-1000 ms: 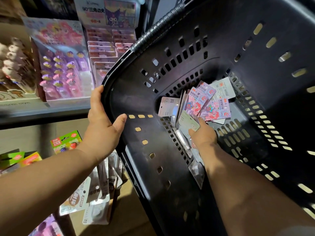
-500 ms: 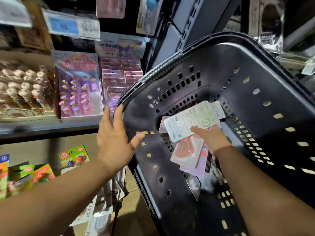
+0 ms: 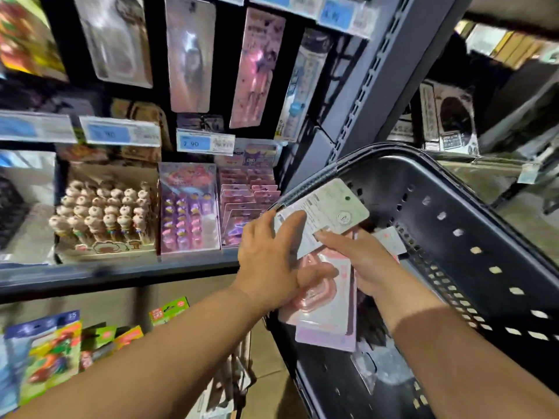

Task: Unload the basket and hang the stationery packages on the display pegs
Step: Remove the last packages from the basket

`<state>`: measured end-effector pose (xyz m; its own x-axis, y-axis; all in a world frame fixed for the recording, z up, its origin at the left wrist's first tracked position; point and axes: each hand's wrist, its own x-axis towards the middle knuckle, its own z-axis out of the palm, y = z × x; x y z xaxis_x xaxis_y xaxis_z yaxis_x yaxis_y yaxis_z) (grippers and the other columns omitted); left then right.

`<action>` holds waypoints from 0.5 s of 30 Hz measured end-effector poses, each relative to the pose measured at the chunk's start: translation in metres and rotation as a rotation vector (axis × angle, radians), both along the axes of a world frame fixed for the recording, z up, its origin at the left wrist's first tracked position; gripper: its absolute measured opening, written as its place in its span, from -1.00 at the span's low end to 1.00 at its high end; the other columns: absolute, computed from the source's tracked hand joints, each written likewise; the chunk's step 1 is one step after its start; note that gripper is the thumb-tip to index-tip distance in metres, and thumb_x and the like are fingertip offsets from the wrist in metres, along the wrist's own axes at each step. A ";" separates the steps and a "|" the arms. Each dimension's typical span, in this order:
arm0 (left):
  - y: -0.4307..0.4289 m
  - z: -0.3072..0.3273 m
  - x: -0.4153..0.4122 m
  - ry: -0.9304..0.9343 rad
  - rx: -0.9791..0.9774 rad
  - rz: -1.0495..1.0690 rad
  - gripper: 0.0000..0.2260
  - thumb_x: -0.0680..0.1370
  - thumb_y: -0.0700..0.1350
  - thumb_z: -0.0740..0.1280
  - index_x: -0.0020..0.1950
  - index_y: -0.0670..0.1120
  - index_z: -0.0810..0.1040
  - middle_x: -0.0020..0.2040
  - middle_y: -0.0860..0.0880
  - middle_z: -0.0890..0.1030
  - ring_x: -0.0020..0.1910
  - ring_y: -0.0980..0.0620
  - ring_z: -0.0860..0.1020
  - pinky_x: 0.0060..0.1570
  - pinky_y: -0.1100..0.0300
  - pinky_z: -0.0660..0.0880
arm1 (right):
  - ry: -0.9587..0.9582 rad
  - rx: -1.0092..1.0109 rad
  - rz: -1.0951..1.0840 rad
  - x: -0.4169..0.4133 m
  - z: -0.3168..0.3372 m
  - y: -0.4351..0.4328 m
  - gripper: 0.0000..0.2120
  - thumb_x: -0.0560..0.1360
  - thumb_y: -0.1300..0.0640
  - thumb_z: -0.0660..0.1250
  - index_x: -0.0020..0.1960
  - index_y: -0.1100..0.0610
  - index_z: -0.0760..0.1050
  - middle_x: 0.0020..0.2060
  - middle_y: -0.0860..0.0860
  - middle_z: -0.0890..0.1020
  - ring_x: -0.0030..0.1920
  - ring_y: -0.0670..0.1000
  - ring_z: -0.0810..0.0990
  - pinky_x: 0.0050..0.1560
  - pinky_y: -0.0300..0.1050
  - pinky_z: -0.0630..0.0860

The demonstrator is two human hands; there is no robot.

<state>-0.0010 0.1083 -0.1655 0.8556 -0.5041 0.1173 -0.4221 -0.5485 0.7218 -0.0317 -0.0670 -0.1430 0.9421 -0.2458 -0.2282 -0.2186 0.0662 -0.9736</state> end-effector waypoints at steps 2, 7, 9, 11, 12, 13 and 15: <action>0.007 0.006 0.002 0.073 -0.037 -0.011 -0.16 0.32 0.44 0.33 0.52 0.26 0.11 0.47 -0.07 0.13 0.46 -0.09 0.07 0.46 -0.06 0.13 | -0.019 -0.007 0.038 -0.004 0.005 0.012 -0.57 0.32 0.15 0.48 0.18 0.15 0.59 0.06 0.14 0.69 0.08 0.17 0.67 0.12 0.13 0.57; 0.024 0.013 0.008 0.240 -0.127 -0.012 -0.31 0.45 0.27 0.40 0.51 0.26 0.17 0.36 -0.06 0.29 0.38 -0.08 0.27 0.39 0.00 0.31 | -0.029 0.001 0.034 -0.009 0.011 0.034 -0.72 0.41 0.23 0.45 0.12 0.18 0.60 -0.02 0.15 0.71 -0.01 0.17 0.69 -0.04 0.01 0.62; 0.032 0.014 0.006 0.321 -0.314 -0.041 -0.47 0.50 0.15 0.41 0.40 0.31 0.27 0.26 -0.04 0.49 0.24 -0.06 0.48 0.28 -0.05 0.46 | -0.012 -0.022 0.009 -0.009 0.010 0.041 -0.74 0.39 0.29 0.49 0.06 0.19 0.61 -0.07 0.15 0.71 0.00 0.18 0.67 0.04 0.03 0.60; 0.039 0.018 0.003 0.450 -0.501 -0.047 -0.65 0.60 -0.04 0.33 0.30 0.28 0.35 0.12 0.02 0.62 0.07 -0.02 0.59 0.16 0.02 0.53 | -0.021 0.016 0.016 -0.008 0.008 0.044 -0.62 0.27 0.30 0.53 0.08 0.22 0.61 -0.05 0.16 0.71 -0.01 0.18 0.67 0.06 0.03 0.59; 0.043 0.020 0.002 0.550 -0.575 -0.037 -0.69 0.62 -0.09 0.29 0.30 0.22 0.39 0.06 0.03 0.64 0.01 0.00 0.60 0.09 0.06 0.52 | -0.038 0.067 0.030 -0.009 0.009 0.045 -0.58 0.25 0.29 0.52 0.11 0.24 0.60 -0.03 0.18 0.70 -0.03 0.18 0.68 0.02 0.03 0.61; 0.046 0.022 0.001 0.674 -0.650 -0.011 -0.71 0.63 -0.11 0.27 0.33 0.14 0.41 0.03 0.01 0.65 -0.03 -0.01 0.61 0.03 0.08 0.53 | -0.059 0.127 0.030 -0.009 0.011 0.044 -0.57 0.24 0.30 0.53 0.11 0.25 0.60 -0.04 0.18 0.71 -0.06 0.16 0.69 -0.05 0.01 0.62; 0.053 0.024 -0.002 0.867 -0.745 0.043 -0.70 0.63 -0.08 0.27 0.36 -0.03 0.43 0.07 -0.13 0.66 -0.04 -0.09 0.62 -0.04 0.06 0.55 | -0.118 0.213 0.015 -0.011 0.018 0.042 -0.53 0.17 0.25 0.62 0.05 0.24 0.61 -0.11 0.17 0.71 -0.15 0.13 0.71 -0.18 -0.03 0.64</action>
